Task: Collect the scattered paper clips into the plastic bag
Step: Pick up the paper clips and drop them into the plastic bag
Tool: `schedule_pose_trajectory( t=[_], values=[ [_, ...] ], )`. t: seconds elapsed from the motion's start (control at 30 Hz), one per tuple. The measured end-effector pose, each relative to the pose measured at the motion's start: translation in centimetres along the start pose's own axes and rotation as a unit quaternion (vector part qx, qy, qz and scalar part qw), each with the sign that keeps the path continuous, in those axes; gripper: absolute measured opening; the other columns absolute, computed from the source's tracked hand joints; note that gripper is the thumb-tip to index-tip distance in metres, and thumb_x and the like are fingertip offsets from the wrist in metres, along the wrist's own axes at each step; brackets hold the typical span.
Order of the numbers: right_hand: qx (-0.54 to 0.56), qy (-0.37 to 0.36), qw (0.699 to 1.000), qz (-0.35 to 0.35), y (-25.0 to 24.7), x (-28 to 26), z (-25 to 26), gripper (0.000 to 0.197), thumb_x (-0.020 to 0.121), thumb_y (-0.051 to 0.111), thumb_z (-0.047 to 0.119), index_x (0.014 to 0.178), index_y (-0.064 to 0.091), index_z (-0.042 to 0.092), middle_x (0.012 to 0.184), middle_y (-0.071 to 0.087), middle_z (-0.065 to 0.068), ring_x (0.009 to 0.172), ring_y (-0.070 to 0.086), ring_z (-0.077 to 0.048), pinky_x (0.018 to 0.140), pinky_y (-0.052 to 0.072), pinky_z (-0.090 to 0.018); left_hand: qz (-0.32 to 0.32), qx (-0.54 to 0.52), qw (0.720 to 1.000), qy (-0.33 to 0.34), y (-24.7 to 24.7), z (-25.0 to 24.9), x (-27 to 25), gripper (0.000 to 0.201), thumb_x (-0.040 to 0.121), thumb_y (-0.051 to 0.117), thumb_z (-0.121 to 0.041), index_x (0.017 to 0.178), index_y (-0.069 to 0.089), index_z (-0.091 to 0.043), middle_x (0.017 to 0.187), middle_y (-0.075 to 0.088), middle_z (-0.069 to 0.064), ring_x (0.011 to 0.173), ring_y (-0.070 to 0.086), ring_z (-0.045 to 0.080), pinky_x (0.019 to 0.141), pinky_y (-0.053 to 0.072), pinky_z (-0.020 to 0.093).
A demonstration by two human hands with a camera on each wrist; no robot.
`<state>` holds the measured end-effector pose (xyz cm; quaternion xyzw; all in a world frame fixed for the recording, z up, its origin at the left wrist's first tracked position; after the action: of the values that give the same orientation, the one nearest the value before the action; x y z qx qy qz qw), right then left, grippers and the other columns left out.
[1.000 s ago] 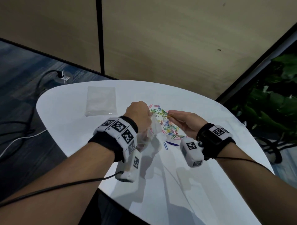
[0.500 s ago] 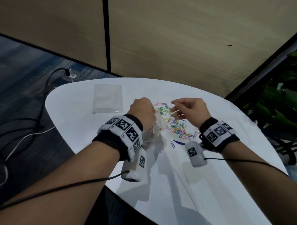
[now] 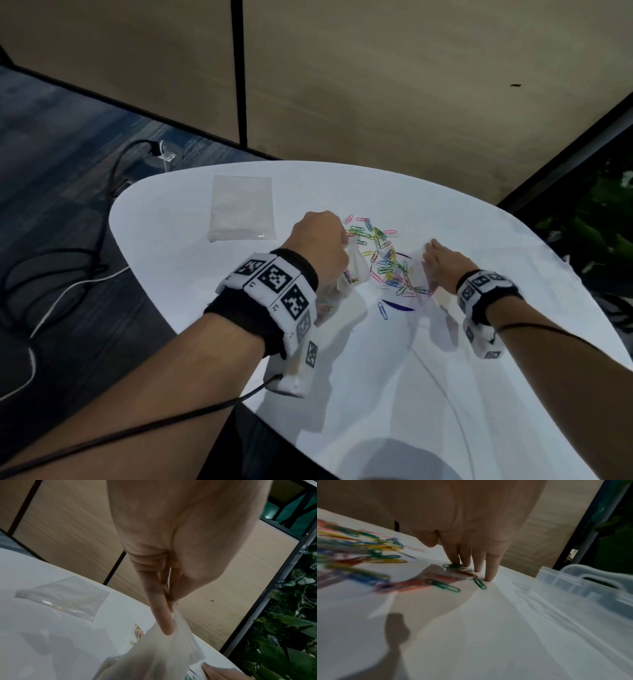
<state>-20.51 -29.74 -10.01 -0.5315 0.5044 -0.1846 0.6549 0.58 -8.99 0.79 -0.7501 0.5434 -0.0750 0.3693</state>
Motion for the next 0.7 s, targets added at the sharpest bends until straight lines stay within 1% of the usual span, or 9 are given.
schedule_pose_trajectory(
  t=[0.07, 0.13, 0.2, 0.33, 0.4, 0.47, 0.53, 0.6, 0.7],
  values=[
    [0.026, 0.016, 1.0, 0.001, 1.0, -2.0, -0.3, 0.047, 0.105, 0.029, 0.015, 0.149, 0.024, -0.003, 0.159, 0.018, -0.018, 0.147, 0.02, -0.028, 0.113, 0.022, -0.031, -0.001, 0.005, 1.0, 0.002, -0.1, 0.0, -0.2, 0.031, 0.092, 0.053, 0.0, 0.117, 0.07, -0.008, 0.125, 0.067, 0.012, 0.094, 0.072, 0.032, 0.086, 0.061, 0.041],
    [0.05, 0.042, 0.998, -0.006, 2.1, -2.8, -0.6, 0.04, 0.105, 0.026, 0.018, 0.133, 0.043, -0.006, 0.14, 0.039, -0.024, 0.133, 0.042, -0.036, 0.103, 0.035, -0.036, -0.001, 0.012, 1.0, 0.007, -0.2, 0.0, -0.6, 0.031, 0.092, 0.052, -0.001, 0.116, 0.071, -0.008, 0.125, 0.067, 0.012, 0.094, 0.072, 0.032, 0.087, 0.06, 0.041],
    [0.058, 0.046, 0.997, -0.001, 2.7, -3.2, 0.2, 0.038, 0.102, 0.034, 0.027, 0.124, 0.048, -0.001, 0.128, 0.046, -0.023, 0.118, 0.052, -0.038, 0.094, 0.04, -0.037, 0.001, 0.011, 1.0, 0.013, -0.3, 0.0, -0.9, 0.031, 0.092, 0.052, 0.0, 0.114, 0.072, -0.009, 0.126, 0.067, 0.01, 0.095, 0.071, 0.031, 0.087, 0.06, 0.041],
    [0.126, 0.017, 0.991, -0.028, 3.4, -2.8, 3.7, 0.066, 0.092, 0.047, 0.047, 0.146, 0.031, 0.012, 0.14, 0.043, -0.018, 0.124, 0.049, -0.037, 0.102, 0.041, -0.041, 0.006, 0.006, 1.0, 0.015, -0.9, 0.2, -1.6, 0.031, 0.091, 0.052, 0.002, 0.112, 0.073, -0.008, 0.119, 0.07, 0.012, 0.094, 0.072, 0.031, 0.087, 0.061, 0.041],
    [0.104, -0.03, 0.993, -0.037, 3.6, -2.5, 5.7, 0.07, 0.089, 0.053, 0.039, 0.151, 0.025, 0.023, 0.146, 0.039, -0.013, 0.127, 0.047, -0.037, 0.106, 0.04, -0.042, 0.005, 0.004, 1.0, 0.014, -1.4, 0.5, -1.9, 0.031, 0.09, 0.053, 0.003, 0.11, 0.073, -0.008, 0.112, 0.071, 0.014, 0.094, 0.072, 0.031, 0.088, 0.06, 0.041],
    [0.071, -0.062, 0.994, -0.057, 3.5, -2.1, 7.2, 0.062, 0.089, 0.054, 0.028, 0.148, 0.035, 0.025, 0.151, 0.037, -0.011, 0.129, 0.047, -0.035, 0.107, 0.041, -0.039, 0.004, 0.002, 1.0, 0.013, -1.8, 0.9, -1.9, 0.031, 0.09, 0.052, 0.003, 0.11, 0.073, -0.008, 0.111, 0.071, 0.014, 0.094, 0.071, 0.032, 0.088, 0.06, 0.041],
    [0.054, -0.101, 0.987, -0.112, 2.7, -2.0, 8.4, 0.045, 0.088, 0.053, 0.015, 0.132, 0.058, 0.02, 0.135, 0.055, -0.01, 0.118, 0.055, -0.031, 0.099, 0.045, -0.033, 0.003, -0.001, 1.0, 0.012, -2.1, 1.2, -1.9, 0.032, 0.09, 0.051, 0.003, 0.111, 0.073, -0.008, 0.11, 0.071, 0.014, 0.095, 0.071, 0.032, 0.088, 0.06, 0.041],
    [0.019, -0.111, 0.983, -0.143, 2.0, -2.5, 9.1, 0.028, 0.084, 0.053, 0.007, 0.102, 0.073, 0.015, 0.104, 0.068, -0.007, 0.097, 0.063, -0.028, 0.079, 0.048, -0.026, 0.003, -0.002, 1.0, 0.012, -2.1, 1.3, -1.8, 0.032, 0.091, 0.051, 0.003, 0.112, 0.073, -0.008, 0.107, 0.072, 0.015, 0.095, 0.071, 0.032, 0.088, 0.06, 0.041],
    [0.012, -0.082, 0.985, -0.149, 1.4, -2.7, 8.5, 0.021, 0.079, 0.052, 0.003, 0.071, 0.068, 0.014, 0.072, 0.061, -0.003, 0.071, 0.06, -0.026, 0.06, 0.039, -0.021, 0.004, -0.004, 1.0, 0.014, -1.8, 1.3, -1.6, 0.031, 0.092, 0.052, 0.002, 0.112, 0.073, -0.008, 0.107, 0.072, 0.014, 0.095, 0.071, 0.032, 0.088, 0.06, 0.041]
  ],
)
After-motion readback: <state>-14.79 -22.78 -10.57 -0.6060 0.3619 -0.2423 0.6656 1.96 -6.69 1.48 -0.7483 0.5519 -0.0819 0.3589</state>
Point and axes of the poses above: each hand's wrist, its own x-axis towards the middle knuckle, its own y-axis out of the palm, z = x × y, the point moved 6 cm from there along x, towards the middle knuckle
